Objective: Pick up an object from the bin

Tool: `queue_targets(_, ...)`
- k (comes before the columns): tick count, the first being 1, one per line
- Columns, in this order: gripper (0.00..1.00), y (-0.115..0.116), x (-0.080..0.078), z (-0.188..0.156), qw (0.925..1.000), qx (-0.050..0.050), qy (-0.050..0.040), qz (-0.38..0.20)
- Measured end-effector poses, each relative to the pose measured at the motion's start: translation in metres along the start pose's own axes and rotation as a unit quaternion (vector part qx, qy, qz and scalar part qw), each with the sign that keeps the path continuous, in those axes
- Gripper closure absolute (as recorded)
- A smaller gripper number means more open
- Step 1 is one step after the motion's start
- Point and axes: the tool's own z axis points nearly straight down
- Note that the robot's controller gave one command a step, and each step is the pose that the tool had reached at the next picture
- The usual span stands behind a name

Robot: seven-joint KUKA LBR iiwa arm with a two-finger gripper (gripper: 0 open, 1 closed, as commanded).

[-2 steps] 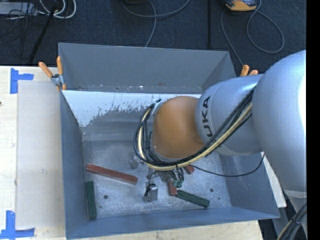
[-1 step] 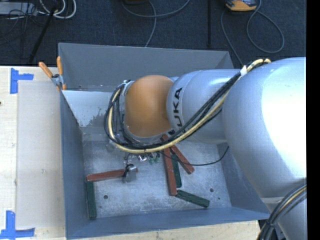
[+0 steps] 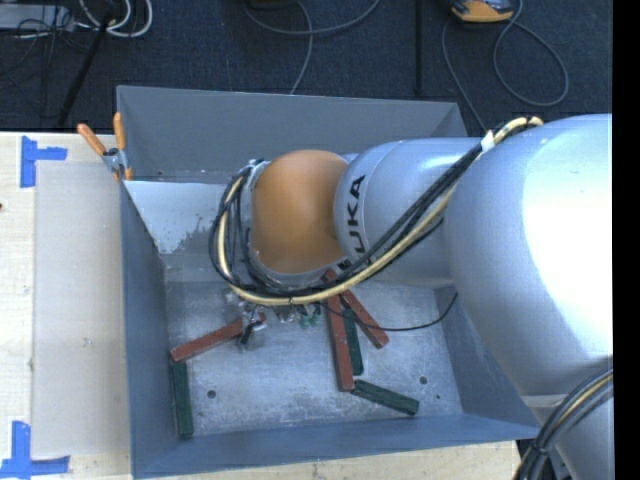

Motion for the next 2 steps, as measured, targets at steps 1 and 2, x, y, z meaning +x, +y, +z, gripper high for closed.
queue_targets(1, 1.0, -0.008, -0.006, -0.112, 0.9999, 0.001, -0.004, -0.01)
queue_targets(2, 1.0, -0.021, -0.029, -0.175, 1.0, 0.002, -0.0046, -0.003)
